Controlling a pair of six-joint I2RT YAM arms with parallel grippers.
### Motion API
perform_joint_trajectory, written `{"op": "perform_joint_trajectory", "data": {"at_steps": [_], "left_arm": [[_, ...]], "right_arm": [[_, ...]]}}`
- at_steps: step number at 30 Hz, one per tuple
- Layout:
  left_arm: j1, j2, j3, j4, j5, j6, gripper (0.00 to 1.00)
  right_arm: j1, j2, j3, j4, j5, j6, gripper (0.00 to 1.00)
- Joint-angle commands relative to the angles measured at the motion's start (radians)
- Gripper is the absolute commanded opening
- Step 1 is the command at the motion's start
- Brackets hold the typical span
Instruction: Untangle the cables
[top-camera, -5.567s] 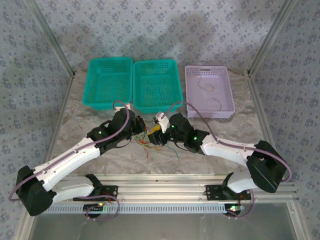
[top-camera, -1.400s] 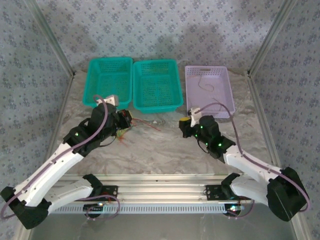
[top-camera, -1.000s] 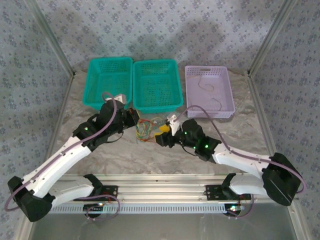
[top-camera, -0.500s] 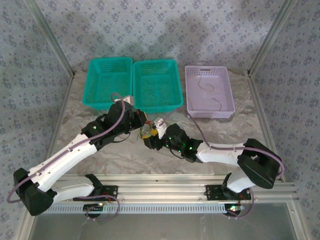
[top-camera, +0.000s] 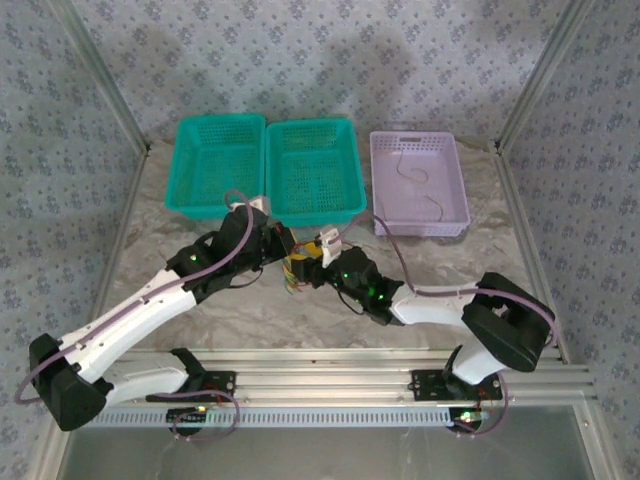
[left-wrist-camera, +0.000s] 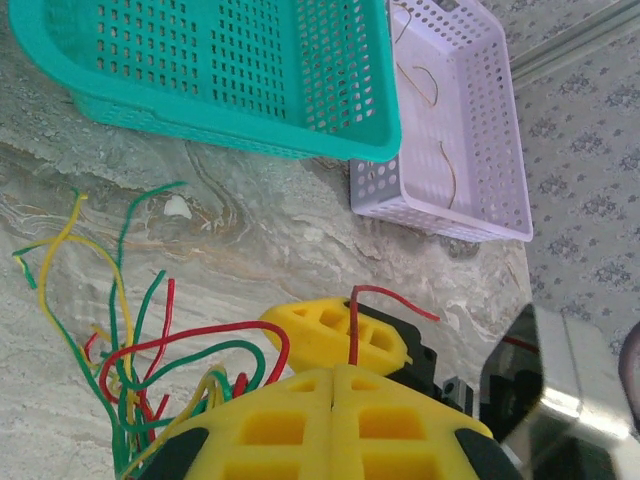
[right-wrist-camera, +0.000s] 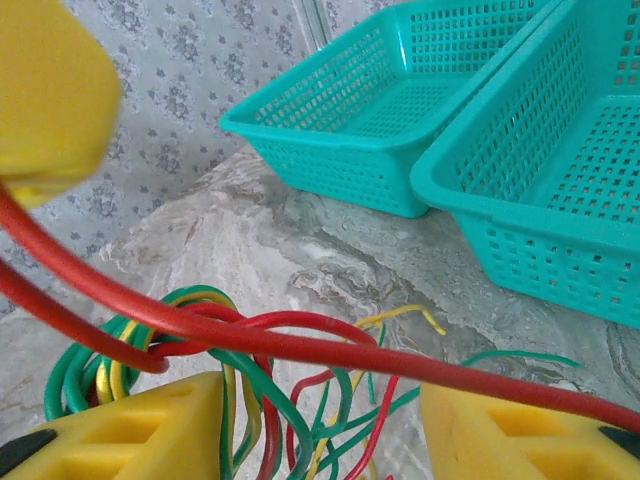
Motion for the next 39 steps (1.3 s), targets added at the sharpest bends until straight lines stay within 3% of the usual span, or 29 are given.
{"op": "perform_joint_trajectory", "data": {"at_steps": [1,7,9,15,24,31,39], "left_arm": [[-0.011,-0.017,0.003,0.043,0.010,-0.012,0.00],[-0.016,-0.032,-0.008,0.062,0.001,-0.015,0.00],[-0.018,-0.034,-0.012,0.071,0.004,-0.020,0.00],[-0.016,-0.067,0.003,0.031,-0.032,0.005,0.00],[0.000,-0.171,0.034,-0.095,-0.149,0.088,0.00],[0.071,-0.226,0.068,-0.182,-0.175,0.146,0.00],[0.136,-0.264,0.143,-0.279,-0.223,0.231,0.00]], "right_arm": [[-0.002,0.039,0.038,0.036,0.021,0.020,0.51],[0.001,0.084,0.052,0.060,-0.004,0.036,0.49],[0.004,0.092,0.058,0.069,0.010,0.031,0.44],[0.000,0.056,0.045,0.025,0.113,-0.008,0.00],[-0.056,-0.124,-0.059,-0.188,0.332,-0.019,0.00],[-0.150,-0.296,-0.124,-0.359,0.375,-0.031,0.00],[-0.302,-0.462,-0.153,-0.565,0.321,-0.012,0.00]]}}
